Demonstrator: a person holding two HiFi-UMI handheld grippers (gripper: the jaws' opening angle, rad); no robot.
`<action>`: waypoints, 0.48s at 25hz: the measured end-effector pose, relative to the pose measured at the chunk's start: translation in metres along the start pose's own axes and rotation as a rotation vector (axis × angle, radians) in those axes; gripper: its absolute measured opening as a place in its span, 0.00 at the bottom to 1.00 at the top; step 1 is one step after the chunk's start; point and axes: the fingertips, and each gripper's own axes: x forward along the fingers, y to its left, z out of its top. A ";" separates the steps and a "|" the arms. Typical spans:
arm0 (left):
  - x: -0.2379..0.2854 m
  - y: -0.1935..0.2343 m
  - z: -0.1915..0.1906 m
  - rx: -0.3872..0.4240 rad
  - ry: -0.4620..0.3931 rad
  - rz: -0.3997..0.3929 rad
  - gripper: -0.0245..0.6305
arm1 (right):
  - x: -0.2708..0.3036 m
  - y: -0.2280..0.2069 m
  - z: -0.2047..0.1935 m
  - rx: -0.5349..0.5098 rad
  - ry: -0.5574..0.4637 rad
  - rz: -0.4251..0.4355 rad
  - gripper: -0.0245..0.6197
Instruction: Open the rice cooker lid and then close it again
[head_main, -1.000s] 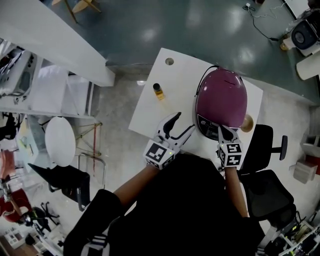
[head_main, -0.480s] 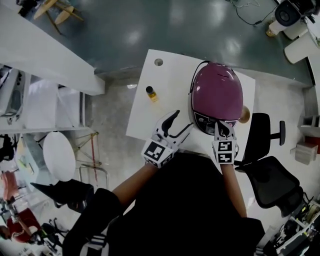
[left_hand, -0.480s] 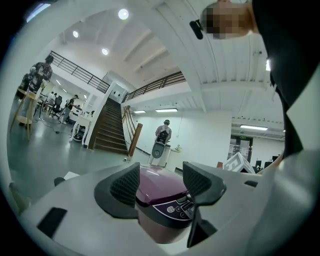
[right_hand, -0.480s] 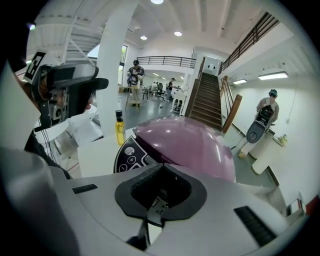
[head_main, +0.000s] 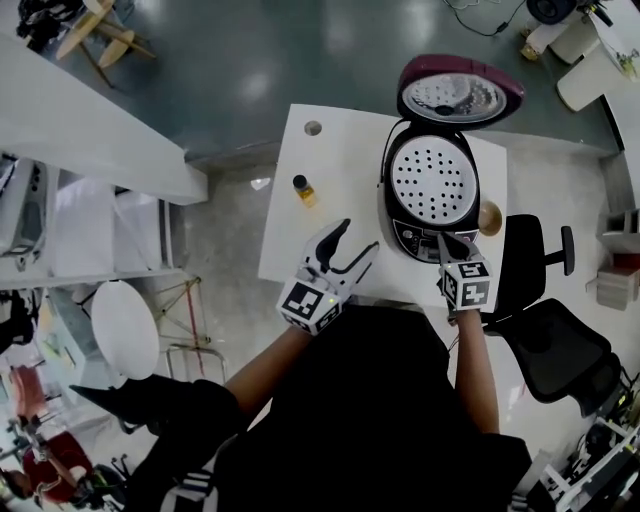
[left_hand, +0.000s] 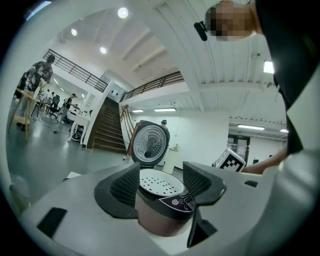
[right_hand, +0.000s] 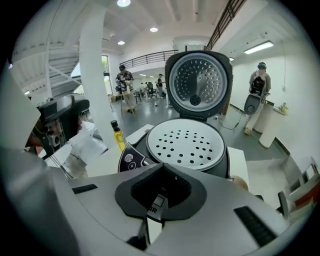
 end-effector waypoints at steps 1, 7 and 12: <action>-0.002 0.002 0.000 -0.003 0.001 0.003 0.41 | 0.001 -0.001 0.000 0.022 0.012 0.009 0.04; -0.017 0.021 0.007 -0.015 -0.020 0.045 0.41 | 0.002 0.001 -0.001 0.069 0.072 0.042 0.04; -0.024 0.029 0.009 -0.023 -0.028 0.051 0.41 | 0.000 -0.001 0.002 0.080 0.061 0.016 0.04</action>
